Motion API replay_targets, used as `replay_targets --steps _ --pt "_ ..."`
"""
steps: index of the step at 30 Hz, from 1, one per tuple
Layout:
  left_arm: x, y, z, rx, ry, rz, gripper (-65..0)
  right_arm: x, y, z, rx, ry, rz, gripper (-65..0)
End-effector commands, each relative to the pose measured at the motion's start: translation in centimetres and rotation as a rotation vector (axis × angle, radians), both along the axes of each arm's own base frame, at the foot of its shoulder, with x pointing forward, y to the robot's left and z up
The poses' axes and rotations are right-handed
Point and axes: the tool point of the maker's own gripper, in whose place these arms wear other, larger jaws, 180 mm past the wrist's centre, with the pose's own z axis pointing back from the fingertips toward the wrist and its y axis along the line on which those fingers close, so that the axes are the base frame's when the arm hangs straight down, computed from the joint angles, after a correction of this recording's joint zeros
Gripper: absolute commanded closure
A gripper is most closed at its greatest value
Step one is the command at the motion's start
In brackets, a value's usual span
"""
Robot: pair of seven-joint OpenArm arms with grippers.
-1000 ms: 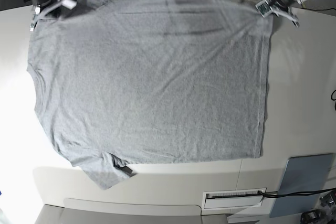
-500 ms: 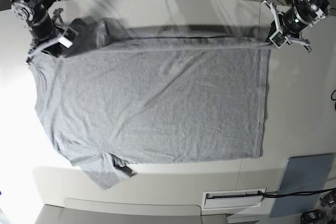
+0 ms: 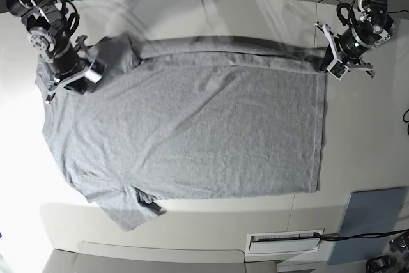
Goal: Fold the T-shirt properly
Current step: 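Lift the shoulders and fold them over toward the hem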
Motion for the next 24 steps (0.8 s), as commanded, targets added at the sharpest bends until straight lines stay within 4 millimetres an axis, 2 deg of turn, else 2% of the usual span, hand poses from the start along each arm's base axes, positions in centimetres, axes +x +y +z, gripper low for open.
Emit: replay_targets --steps 1,6,10,18,24 --pt "1.2 0.5 1.1 0.008 -0.043 0.002 0.0 1.4 -0.7 1.7 -0.026 -0.064 -0.003 0.0" --pt "2.8 1.3 1.7 0.033 -0.061 0.026 0.0 2.8 -1.1 2.9 -0.028 -0.115 -0.021 0.0" --pt "3.8 1.4 2.3 0.038 -0.083 0.035 0.0 2.8 -1.0 3.0 -0.019 -0.114 -0.024 0.0" --pt "4.1 1.3 2.6 0.032 -0.096 0.032 0.0 2.8 -0.9 3.0 -0.012 -0.115 -0.024 0.0" --pt "4.2 1.1 2.7 0.011 -0.102 0.035 0.0 3.6 -1.1 4.0 -0.001 -0.171 -0.045 0.0"
